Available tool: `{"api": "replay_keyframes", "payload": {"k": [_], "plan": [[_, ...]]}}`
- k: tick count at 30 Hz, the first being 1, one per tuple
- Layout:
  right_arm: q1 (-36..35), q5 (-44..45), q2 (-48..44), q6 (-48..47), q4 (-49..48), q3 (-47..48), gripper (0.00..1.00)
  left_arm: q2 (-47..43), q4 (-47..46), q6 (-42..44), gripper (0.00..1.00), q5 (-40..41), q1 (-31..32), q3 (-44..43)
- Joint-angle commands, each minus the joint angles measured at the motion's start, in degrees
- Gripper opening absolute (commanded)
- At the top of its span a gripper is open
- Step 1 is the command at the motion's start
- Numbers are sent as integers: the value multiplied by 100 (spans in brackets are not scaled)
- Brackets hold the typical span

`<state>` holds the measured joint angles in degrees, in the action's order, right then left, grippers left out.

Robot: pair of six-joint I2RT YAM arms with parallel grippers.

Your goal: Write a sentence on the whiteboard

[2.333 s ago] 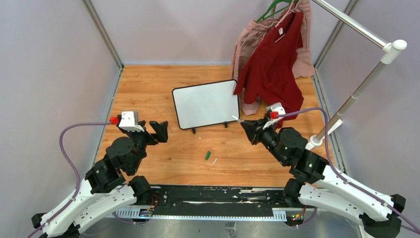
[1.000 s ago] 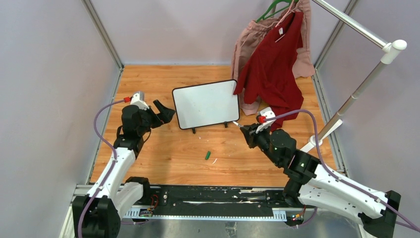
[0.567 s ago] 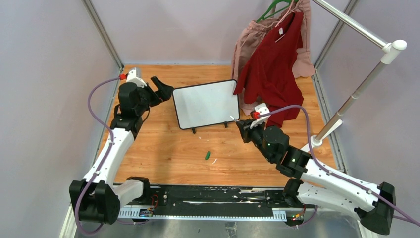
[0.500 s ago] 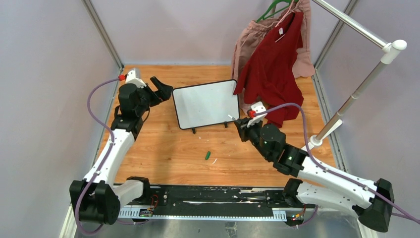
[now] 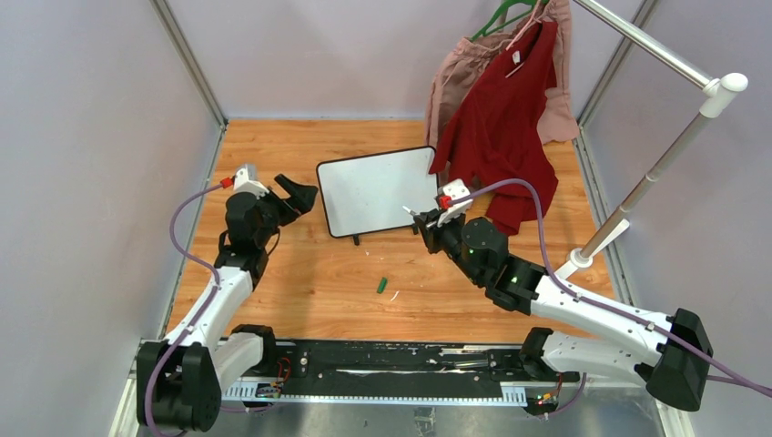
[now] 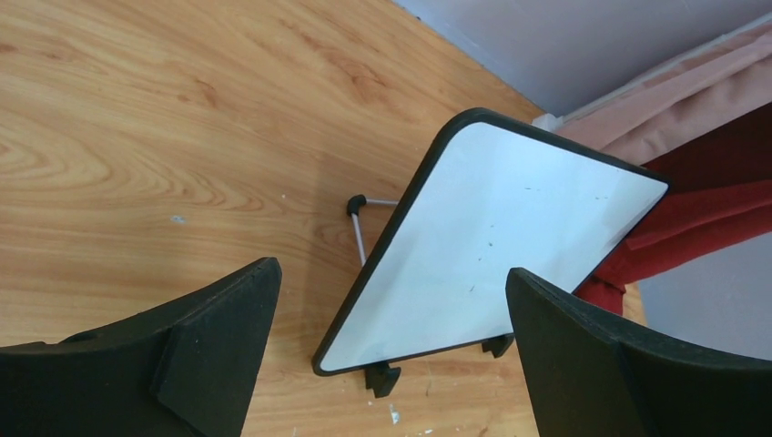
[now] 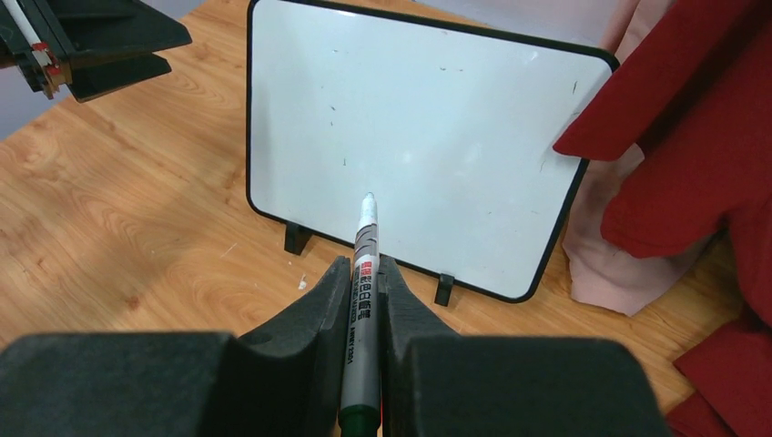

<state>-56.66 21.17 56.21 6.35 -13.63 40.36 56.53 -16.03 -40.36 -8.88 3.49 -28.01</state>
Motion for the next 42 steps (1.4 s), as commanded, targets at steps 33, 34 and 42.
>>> {"api": "replay_keyframes", "payload": {"k": [33,34,42], "plan": [[68,1,-172,11,-215,-53,0,-414,594,353,82,-876,906,292],[68,20,-274,8,-172,-85,0,-471,710,374,82,-694,1081,311],[69,229,-1191,-22,403,-278,0,-44,985,569,74,950,2559,165]]}}
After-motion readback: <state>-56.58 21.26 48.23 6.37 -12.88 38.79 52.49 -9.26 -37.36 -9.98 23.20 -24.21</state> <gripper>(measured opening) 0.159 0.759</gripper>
